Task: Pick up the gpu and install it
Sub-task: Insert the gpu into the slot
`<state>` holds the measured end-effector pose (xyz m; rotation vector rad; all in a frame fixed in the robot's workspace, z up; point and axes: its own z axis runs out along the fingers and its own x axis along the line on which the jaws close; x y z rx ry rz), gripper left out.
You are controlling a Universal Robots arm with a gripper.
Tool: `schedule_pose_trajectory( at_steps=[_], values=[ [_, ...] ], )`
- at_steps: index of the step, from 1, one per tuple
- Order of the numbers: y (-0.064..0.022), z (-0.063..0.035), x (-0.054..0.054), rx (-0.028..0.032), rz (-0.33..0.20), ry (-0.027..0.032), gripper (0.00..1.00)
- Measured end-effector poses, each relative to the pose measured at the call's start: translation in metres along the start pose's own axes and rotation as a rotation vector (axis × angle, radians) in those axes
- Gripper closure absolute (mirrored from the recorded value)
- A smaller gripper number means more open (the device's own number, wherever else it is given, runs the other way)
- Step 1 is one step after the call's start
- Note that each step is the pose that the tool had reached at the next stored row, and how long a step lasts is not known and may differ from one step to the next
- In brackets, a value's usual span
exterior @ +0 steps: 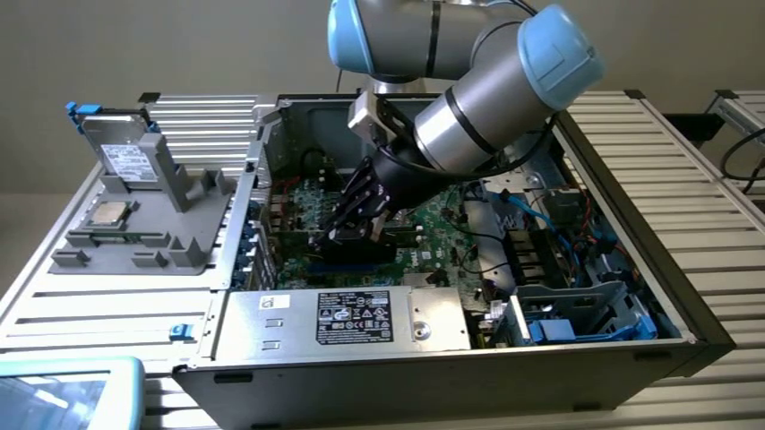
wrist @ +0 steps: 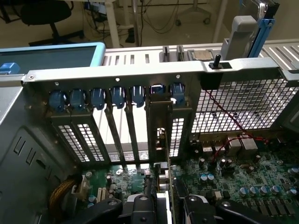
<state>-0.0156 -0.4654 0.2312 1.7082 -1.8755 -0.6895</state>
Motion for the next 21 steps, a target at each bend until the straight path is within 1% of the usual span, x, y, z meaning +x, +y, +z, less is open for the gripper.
schedule_pose_trajectory(
  at_steps=[6,17,21],
  values=[
    [0.0006,0.0007,0.0001,-0.0003,0.001,-0.0016,0.72],
    [0.0000,0.0017,0.0007,-0.0004,0.001,-0.0024,0.72],
    [-0.0003,0.0028,0.0008,-0.0008,0.001,-0.0069,0.72]
  ],
)
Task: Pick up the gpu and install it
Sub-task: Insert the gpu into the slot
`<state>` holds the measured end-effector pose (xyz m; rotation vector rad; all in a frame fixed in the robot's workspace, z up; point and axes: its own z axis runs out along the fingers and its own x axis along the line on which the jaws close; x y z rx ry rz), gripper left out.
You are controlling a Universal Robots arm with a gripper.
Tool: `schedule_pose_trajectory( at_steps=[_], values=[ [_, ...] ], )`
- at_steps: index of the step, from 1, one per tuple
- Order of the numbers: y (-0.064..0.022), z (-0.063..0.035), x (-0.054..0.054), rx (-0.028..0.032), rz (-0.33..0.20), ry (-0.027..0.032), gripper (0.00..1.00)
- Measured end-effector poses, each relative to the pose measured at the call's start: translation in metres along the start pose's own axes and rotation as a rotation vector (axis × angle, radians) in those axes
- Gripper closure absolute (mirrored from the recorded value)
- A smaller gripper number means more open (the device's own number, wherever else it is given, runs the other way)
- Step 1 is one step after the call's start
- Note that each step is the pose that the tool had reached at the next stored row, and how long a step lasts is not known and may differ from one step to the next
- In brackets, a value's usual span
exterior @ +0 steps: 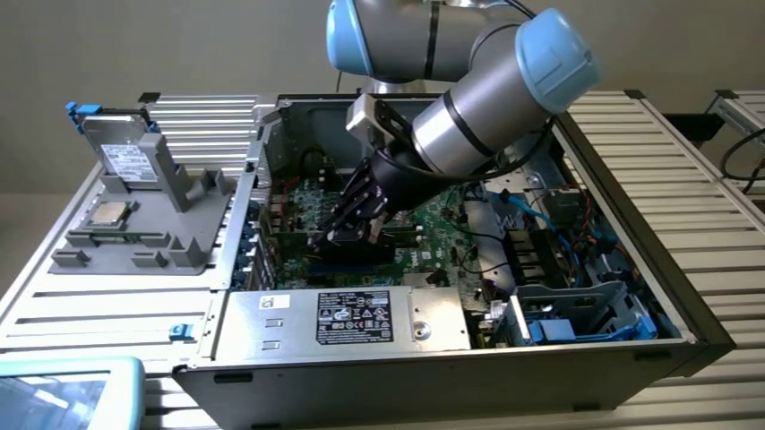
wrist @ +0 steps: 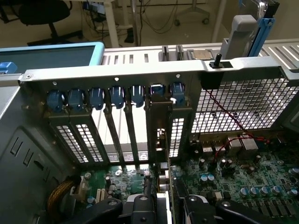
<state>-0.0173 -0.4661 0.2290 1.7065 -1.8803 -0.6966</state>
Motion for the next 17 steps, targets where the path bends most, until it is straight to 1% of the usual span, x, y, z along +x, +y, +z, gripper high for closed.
schedule_pose_trajectory(
  at_steps=[2,4,9,17],
  values=[
    [0.0000,0.0003,0.0000,-0.0002,0.000,-0.0028,0.72],
    [0.0001,0.0010,0.0000,-0.0003,0.000,-0.0040,0.72],
    [0.0004,0.0028,0.0002,-0.0004,0.000,-0.0043,0.72],
    [-0.0013,0.0051,0.0008,-0.0008,0.001,-0.0050,0.72]
  ],
)
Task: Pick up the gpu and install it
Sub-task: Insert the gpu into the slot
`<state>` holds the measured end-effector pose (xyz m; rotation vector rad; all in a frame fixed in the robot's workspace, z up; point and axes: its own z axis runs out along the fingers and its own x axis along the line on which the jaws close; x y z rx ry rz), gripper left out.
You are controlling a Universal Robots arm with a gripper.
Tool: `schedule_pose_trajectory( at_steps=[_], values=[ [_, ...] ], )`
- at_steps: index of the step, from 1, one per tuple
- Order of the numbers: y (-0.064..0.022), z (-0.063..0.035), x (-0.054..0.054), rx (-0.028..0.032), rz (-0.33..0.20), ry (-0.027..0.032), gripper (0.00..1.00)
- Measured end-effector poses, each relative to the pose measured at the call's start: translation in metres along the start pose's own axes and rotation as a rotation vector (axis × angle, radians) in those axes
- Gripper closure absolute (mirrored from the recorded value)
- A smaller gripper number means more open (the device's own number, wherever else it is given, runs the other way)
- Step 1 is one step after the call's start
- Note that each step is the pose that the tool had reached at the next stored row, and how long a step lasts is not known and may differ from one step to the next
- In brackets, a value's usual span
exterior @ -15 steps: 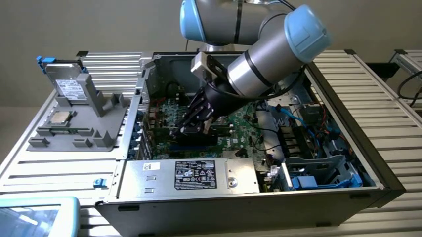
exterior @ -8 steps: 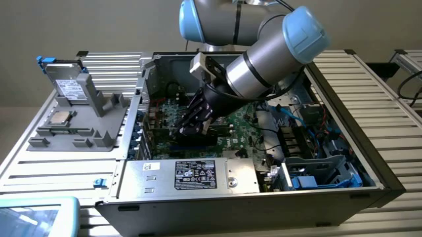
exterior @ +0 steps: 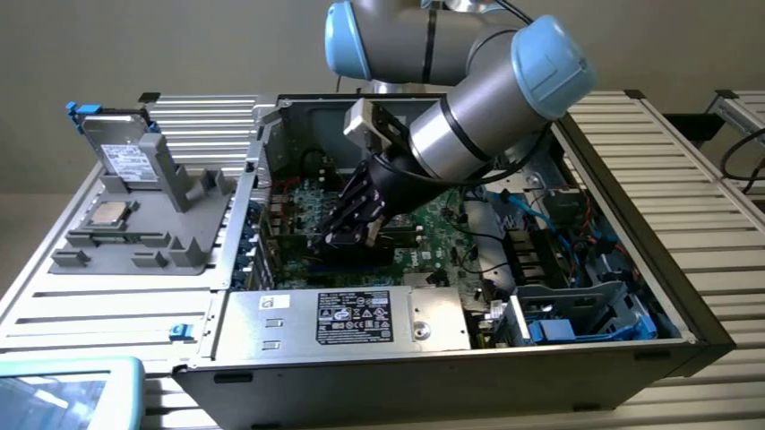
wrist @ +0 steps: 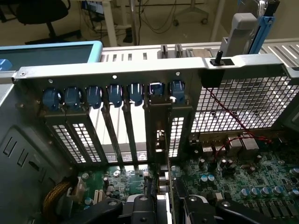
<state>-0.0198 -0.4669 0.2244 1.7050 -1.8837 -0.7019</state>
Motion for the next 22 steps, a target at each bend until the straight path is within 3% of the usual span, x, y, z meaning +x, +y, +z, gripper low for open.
schedule_pose_trajectory(
  at_steps=[8,12,22],
  values=[
    [-0.0024,0.0025,0.0010,-0.0002,0.000,-0.0001,0.72],
    [-0.0025,0.0026,0.0009,-0.0010,-0.006,-0.0069,0.72],
    [-0.0024,0.0026,0.0008,-0.0020,-0.015,-0.0157,0.72]
  ],
)
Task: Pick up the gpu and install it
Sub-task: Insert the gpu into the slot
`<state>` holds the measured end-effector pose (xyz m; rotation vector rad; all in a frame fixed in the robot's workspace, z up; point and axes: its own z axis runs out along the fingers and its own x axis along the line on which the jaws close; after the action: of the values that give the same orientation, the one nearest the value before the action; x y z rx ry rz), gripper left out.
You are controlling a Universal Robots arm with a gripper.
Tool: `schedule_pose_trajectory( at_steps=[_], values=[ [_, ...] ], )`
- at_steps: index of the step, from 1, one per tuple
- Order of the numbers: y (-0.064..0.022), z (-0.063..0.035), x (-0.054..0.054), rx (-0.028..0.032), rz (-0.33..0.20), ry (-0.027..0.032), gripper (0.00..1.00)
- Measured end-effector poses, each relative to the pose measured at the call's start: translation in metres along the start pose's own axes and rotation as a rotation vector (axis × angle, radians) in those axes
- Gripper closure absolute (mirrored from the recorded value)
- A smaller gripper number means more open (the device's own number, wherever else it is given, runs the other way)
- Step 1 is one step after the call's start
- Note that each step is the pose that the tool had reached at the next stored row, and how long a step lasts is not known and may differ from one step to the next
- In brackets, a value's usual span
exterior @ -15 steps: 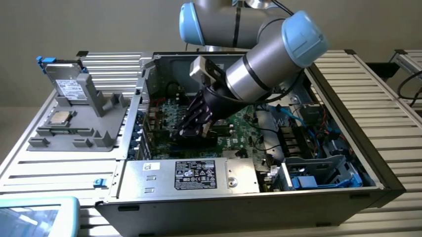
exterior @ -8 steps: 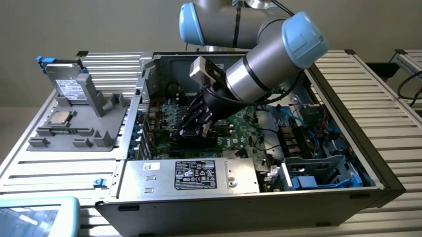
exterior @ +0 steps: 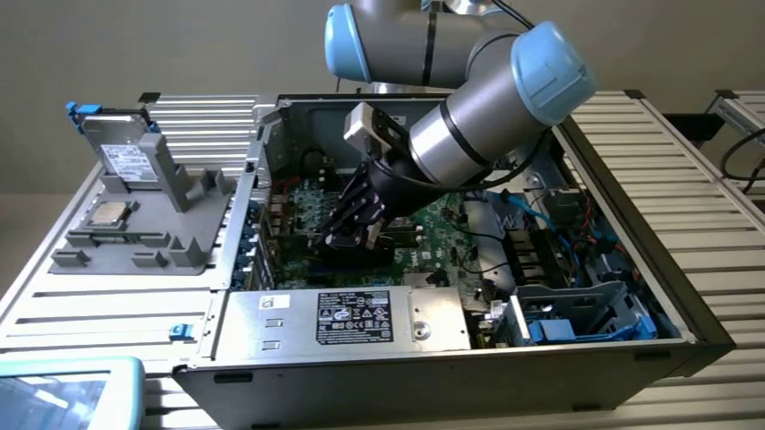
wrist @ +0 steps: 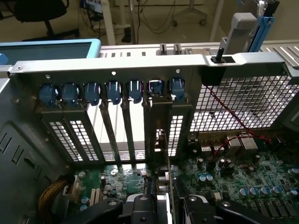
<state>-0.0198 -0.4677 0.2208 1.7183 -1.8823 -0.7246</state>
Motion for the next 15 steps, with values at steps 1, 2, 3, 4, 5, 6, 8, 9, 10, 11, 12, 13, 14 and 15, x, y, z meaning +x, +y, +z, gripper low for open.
schedule_pose_trajectory(
  at_steps=[1,2,3,4,5,6,8,9,10,11,12,13,14,15],
  values=[
    [0.0000,0.0000,0.0000,-0.0001,-0.001,-0.0006,0.72],
    [0.0000,0.0000,0.0000,-0.0001,-0.001,-0.0010,0.72],
    [0.0000,0.0000,0.0000,-0.0002,-0.001,-0.0014,0.72],
    [0.0001,0.0000,0.0000,-0.0003,-0.002,-0.0018,0.72],
    [0.0001,0.0001,0.0000,-0.0003,-0.003,-0.0026,0.72],
    [0.0003,0.0002,0.0001,-0.0004,-0.003,-0.0036,0.72],
    [0.0005,0.0004,0.0001,-0.0005,-0.004,-0.0048,0.72],
    [0.0007,0.0006,0.0001,-0.0006,-0.004,-0.0048,0.72],
    [0.0008,0.0007,0.0001,-0.0006,-0.005,-0.0050,0.72],
    [0.0010,0.0008,0.0001,-0.0006,-0.005,-0.0051,0.72],
    [0.0012,0.0010,0.0001,-0.0007,-0.005,-0.0054,0.72],
    [0.0013,0.0011,0.0001,-0.0007,-0.005,-0.0057,0.72],
    [0.0014,0.0012,0.0001,-0.0007,-0.005,-0.0061,0.72],
    [0.0015,0.0013,0.0001,-0.0008,-0.006,-0.0064,0.72]
  ],
)
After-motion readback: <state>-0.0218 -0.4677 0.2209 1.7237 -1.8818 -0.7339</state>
